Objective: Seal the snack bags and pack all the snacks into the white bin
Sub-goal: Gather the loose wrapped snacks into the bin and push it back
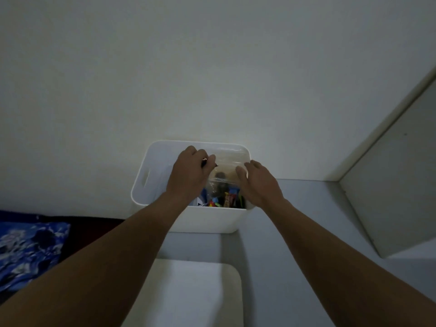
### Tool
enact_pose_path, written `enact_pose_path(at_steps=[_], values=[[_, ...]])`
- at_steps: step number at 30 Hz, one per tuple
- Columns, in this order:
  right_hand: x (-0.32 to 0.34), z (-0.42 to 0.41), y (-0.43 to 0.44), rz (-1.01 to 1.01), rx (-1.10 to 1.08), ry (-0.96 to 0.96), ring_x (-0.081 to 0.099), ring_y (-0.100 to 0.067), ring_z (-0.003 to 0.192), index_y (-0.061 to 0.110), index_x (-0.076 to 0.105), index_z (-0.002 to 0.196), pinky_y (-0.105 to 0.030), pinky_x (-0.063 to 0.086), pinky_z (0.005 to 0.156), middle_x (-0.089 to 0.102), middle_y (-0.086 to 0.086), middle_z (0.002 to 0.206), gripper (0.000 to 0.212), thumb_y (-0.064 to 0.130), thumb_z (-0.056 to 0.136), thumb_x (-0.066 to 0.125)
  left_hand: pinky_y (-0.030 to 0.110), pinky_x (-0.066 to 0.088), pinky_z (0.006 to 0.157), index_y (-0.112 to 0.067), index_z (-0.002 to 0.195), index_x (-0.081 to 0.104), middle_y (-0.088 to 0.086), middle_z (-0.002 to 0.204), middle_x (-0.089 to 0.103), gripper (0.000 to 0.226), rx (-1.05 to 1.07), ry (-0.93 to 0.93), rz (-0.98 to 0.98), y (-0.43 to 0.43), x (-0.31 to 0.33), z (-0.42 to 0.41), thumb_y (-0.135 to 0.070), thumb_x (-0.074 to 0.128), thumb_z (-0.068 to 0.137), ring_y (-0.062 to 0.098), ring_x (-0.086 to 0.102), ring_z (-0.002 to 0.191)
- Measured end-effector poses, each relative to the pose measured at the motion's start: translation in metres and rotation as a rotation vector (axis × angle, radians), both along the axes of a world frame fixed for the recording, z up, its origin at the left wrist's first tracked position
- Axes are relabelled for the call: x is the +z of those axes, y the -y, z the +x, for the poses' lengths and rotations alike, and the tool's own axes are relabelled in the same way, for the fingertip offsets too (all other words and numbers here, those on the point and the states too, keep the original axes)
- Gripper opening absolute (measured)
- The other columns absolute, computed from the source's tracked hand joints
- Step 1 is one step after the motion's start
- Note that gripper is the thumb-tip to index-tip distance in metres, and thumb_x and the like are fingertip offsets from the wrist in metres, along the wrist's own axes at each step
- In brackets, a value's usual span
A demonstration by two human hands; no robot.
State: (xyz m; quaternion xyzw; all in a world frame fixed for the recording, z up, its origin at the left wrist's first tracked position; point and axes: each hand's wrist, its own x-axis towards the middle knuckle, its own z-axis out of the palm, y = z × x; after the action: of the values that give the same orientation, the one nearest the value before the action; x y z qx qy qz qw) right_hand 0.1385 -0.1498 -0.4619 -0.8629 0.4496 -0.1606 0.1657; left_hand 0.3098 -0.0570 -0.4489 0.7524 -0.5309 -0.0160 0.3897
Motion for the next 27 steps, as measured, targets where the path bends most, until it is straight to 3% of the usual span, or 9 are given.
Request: enact_pose_path(at_steps=[2, 4, 6, 9, 14, 19, 24, 27], values=[[-0.003, -0.007, 0.001, 0.099, 0.035, -0.069, 0.051, -0.027, 0.124, 0.010, 0.056, 0.129, -0.034, 0.041, 0.098, 0.056, -0.014, 0.134, 0.053, 0.043, 0.106, 0.021, 0.034, 0.041, 0.069, -0.005, 0.082, 0.063, 0.005, 0.079, 0.045, 0.033, -0.048, -0.032, 0.027, 0.010, -0.008, -0.007, -0.031, 0.052, 0.098, 0.022, 0.049, 0.077], [-0.001, -0.012, -0.001, 0.158, 0.049, -0.096, 0.035, -0.026, 0.142, 0.012, 0.048, 0.141, -0.039, 0.029, 0.114, 0.040, -0.014, 0.153, 0.057, 0.044, 0.107, 0.016, 0.035, 0.042, 0.069, -0.007, 0.079, 0.062, 0.002, 0.077, 0.044, 0.035, -0.079, -0.049, 0.075, 0.019, -0.016, -0.016, -0.034, 0.051, 0.098, 0.021, 0.048, 0.077], [0.003, -0.014, -0.003, 0.187, 0.038, -0.080, 0.026, -0.023, 0.148, 0.013, 0.043, 0.146, -0.039, 0.021, 0.119, 0.032, -0.012, 0.159, 0.057, 0.044, 0.107, 0.016, 0.037, 0.045, 0.070, -0.010, 0.076, 0.065, 0.003, 0.074, 0.048, 0.042, -0.096, -0.029, 0.133, 0.024, -0.024, -0.022, -0.041, 0.046, 0.098, 0.025, 0.053, 0.077], [0.007, -0.015, -0.004, 0.218, 0.013, -0.075, 0.024, -0.022, 0.149, 0.011, 0.038, 0.150, -0.037, 0.018, 0.120, 0.031, -0.011, 0.159, 0.058, 0.044, 0.107, 0.018, 0.041, 0.047, 0.077, -0.018, 0.081, 0.068, 0.005, 0.080, 0.064, 0.046, -0.105, 0.080, 0.239, 0.022, -0.027, -0.027, -0.045, 0.035, 0.100, 0.028, 0.056, 0.084], [0.011, -0.021, -0.010, 0.199, 0.049, -0.159, 0.027, -0.024, 0.146, 0.010, 0.037, 0.148, -0.037, 0.024, 0.116, 0.033, -0.014, 0.157, 0.060, 0.049, 0.105, 0.021, 0.041, 0.049, 0.084, -0.025, 0.098, 0.073, -0.002, 0.095, 0.073, 0.042, -0.125, 0.230, 0.225, 0.005, -0.022, -0.019, -0.046, 0.037, 0.097, 0.024, 0.060, 0.096], [0.022, -0.031, -0.030, 0.128, 0.043, -0.216, 0.020, -0.032, 0.149, 0.011, 0.018, 0.155, -0.045, 0.024, 0.117, 0.021, -0.019, 0.161, 0.065, 0.047, 0.103, 0.034, 0.046, 0.043, 0.102, -0.016, 0.120, 0.067, 0.012, 0.123, 0.067, 0.045, -0.046, 0.326, 0.176, -0.043, -0.010, -0.018, -0.045, 0.044, 0.095, 0.034, 0.057, 0.117], [0.019, -0.048, -0.082, -0.030, 0.047, -0.150, 0.042, -0.040, 0.131, 0.008, 0.034, 0.148, -0.048, 0.041, 0.104, 0.041, -0.023, 0.144, 0.061, 0.041, 0.099, 0.047, 0.049, 0.040, 0.108, -0.014, 0.129, 0.062, 0.018, 0.138, 0.056, 0.053, 0.084, 0.319, 0.207, -0.126, -0.023, -0.036, -0.049, 0.043, 0.094, 0.037, 0.050, 0.129], [-0.001, -0.061, -0.124, -0.006, 0.052, -0.102, 0.036, -0.039, 0.137, 0.008, 0.034, 0.148, -0.050, 0.036, 0.110, 0.037, -0.024, 0.149, 0.063, 0.041, 0.097, 0.050, 0.049, 0.037, 0.110, -0.014, 0.135, 0.057, 0.018, 0.141, 0.053, 0.058, 0.155, 0.299, 0.281, -0.178, -0.040, -0.048, -0.052, 0.040, 0.094, 0.036, 0.048, 0.131]])
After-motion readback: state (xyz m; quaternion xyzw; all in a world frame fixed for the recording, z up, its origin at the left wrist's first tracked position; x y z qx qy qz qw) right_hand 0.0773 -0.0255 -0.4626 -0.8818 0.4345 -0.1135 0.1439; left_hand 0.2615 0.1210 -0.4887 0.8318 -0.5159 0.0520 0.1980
